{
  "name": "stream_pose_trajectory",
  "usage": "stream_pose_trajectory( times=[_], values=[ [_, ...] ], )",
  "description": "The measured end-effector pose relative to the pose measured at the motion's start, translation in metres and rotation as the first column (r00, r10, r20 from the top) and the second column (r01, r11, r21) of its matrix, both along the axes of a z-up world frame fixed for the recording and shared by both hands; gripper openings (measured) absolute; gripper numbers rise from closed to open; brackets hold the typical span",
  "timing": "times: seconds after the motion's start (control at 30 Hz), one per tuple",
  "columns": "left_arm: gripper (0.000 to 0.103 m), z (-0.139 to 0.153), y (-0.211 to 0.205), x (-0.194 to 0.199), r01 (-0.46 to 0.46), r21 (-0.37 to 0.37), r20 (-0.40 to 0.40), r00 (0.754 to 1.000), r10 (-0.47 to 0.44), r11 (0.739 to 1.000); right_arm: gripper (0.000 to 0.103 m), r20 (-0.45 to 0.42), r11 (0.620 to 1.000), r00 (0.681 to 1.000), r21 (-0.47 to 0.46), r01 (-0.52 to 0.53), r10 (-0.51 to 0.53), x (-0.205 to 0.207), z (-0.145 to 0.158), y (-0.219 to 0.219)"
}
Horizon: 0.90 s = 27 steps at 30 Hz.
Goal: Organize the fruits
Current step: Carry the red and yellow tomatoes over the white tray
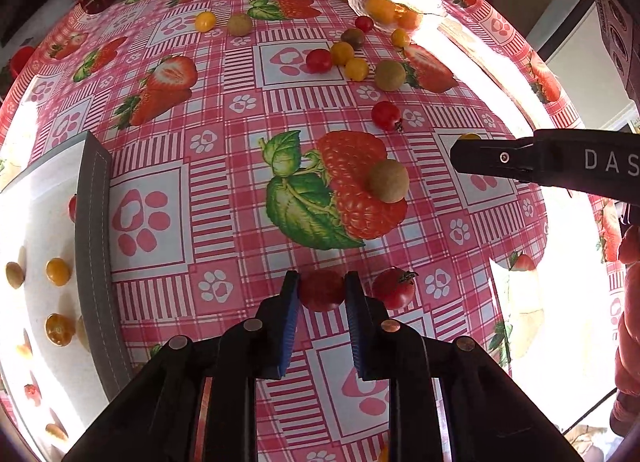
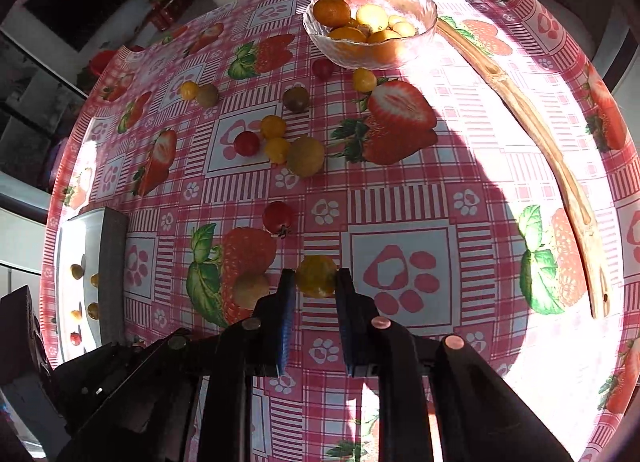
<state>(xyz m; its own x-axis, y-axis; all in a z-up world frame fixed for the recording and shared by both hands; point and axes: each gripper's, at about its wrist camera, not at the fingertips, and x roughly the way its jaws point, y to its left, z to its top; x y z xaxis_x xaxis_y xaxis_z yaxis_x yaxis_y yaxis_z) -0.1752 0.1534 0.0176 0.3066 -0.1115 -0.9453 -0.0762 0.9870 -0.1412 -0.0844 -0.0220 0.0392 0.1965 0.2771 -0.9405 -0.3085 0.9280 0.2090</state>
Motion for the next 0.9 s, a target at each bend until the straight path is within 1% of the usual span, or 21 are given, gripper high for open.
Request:
stream_pose_trajectory(
  times=[0.13,0.17,0.33,0.5,0.7,0.9],
  values=[
    [0.024,0.001,-0.001,0.000,0.010,0.013,0.009,1.000,-0.010,1.000,0.022,-0.014,1.000,1.000,-0.003,0.002,-0.002,-0.010,0.001,0.001],
    [0.024,0.001,0.000,0.001,0.007,0.005,0.011,1.000,-0.007,1.000,0.022,-0.017,1.000,1.000,-0.005,0.004,-0.004,-0.012,0.001,0.002],
    [0.024,0.008,0.017,-0.005,-0.040,-0.038,0.024,0.999,0.041,0.998,0.022,-0.016,1.000,1.000,-0.007,0.003,-0.003,-0.021,0.007,0.003],
    [0.024,0.021,0.032,-0.010,-0.065,-0.038,0.041,0.997,0.066,0.997,0.022,-0.015,1.000,1.000,-0.001,-0.004,0.004,-0.028,0.014,0.007],
    [0.024,0.039,0.052,-0.019,-0.097,-0.036,0.074,0.992,0.099,0.995,0.022,-0.015,0.999,0.999,0.003,-0.034,0.035,-0.034,0.019,0.025],
    [0.024,0.049,0.081,-0.034,-0.153,-0.027,0.090,0.984,0.155,0.988,0.022,-0.009,0.996,0.996,0.012,-0.088,0.088,-0.041,0.025,0.054]
  ],
)
